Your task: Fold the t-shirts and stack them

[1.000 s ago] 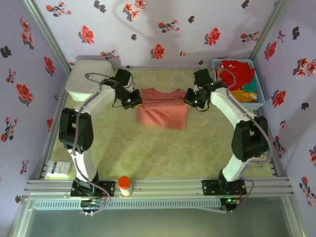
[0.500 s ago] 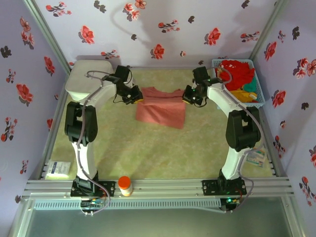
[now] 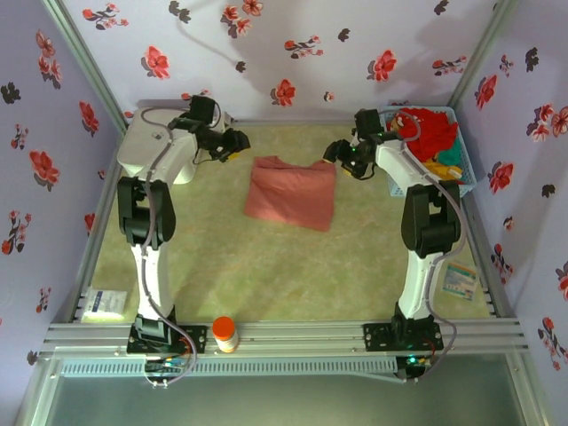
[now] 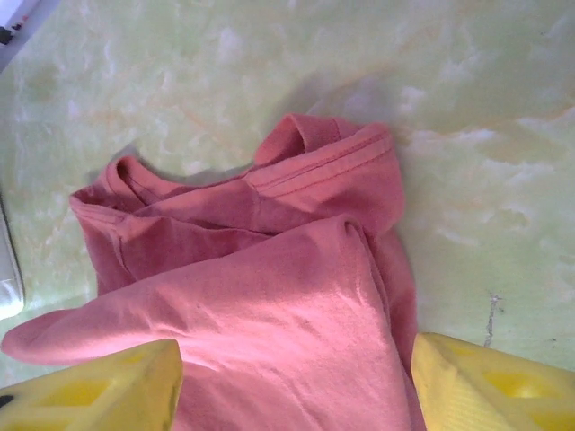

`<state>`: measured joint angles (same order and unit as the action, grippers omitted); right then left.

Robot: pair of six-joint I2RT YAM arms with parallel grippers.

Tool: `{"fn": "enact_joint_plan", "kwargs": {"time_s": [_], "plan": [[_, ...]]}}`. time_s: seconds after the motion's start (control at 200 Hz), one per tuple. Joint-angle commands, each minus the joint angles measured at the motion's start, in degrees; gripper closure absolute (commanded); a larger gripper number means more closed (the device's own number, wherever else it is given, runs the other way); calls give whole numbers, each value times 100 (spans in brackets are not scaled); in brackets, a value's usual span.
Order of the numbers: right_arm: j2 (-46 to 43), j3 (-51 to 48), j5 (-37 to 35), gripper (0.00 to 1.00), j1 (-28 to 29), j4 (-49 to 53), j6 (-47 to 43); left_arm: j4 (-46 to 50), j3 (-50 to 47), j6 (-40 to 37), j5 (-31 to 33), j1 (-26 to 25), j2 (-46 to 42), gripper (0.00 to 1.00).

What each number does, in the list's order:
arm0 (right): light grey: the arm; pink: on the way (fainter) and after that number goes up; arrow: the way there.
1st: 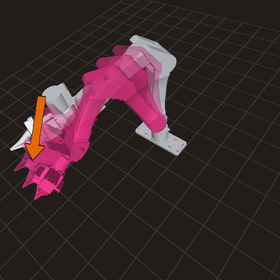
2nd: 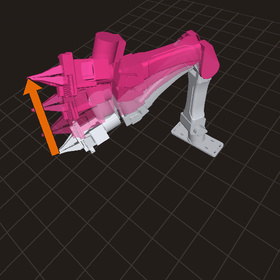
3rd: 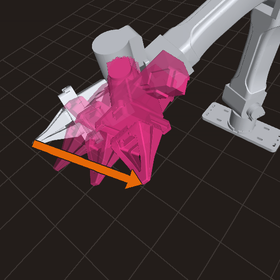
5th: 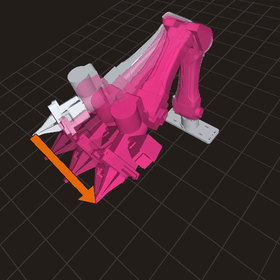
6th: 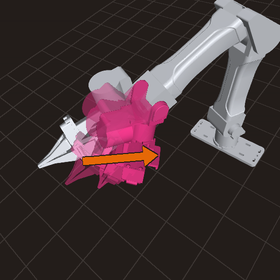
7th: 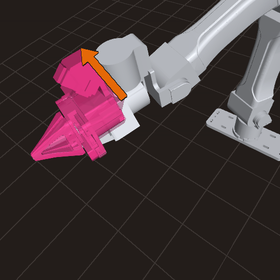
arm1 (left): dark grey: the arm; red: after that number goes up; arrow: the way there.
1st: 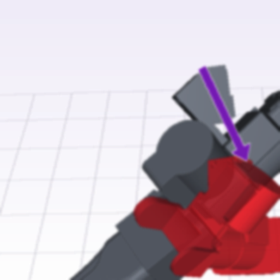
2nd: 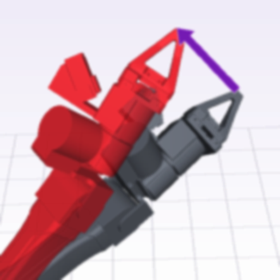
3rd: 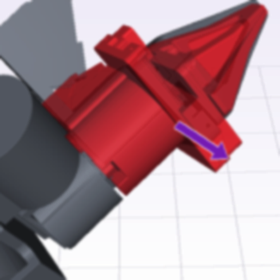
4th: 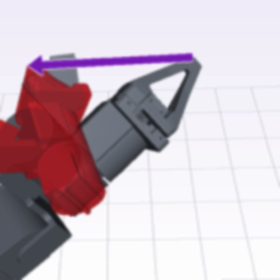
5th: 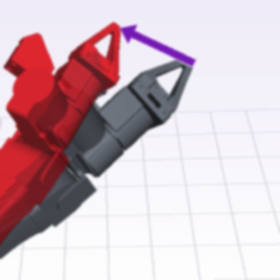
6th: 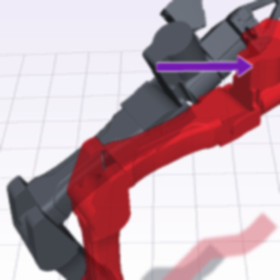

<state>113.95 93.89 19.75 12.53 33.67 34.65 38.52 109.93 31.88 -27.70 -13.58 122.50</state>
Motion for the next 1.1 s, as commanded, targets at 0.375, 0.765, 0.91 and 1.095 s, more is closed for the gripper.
{"fn": "enact_joint_plan", "kwargs": {"time_s": [0.375,0.765,0.91,1.095], "plan": [[-1905,-2505,403,32,746,-1052,442,-679,-2063,-43,-280,-665,-1076,61],[-1492,-3086,530,35,1261,-2384,1183,-1092,-581,423,-477,-739,662,64],[-1040,-3255,498,36,1278,-2675,1186,-1377,106,577,-513,-621,1258,65],[-624,-3476,433,36,1278,-3000,1164,-1579,798,705,-552,-549,1837,65]]}}
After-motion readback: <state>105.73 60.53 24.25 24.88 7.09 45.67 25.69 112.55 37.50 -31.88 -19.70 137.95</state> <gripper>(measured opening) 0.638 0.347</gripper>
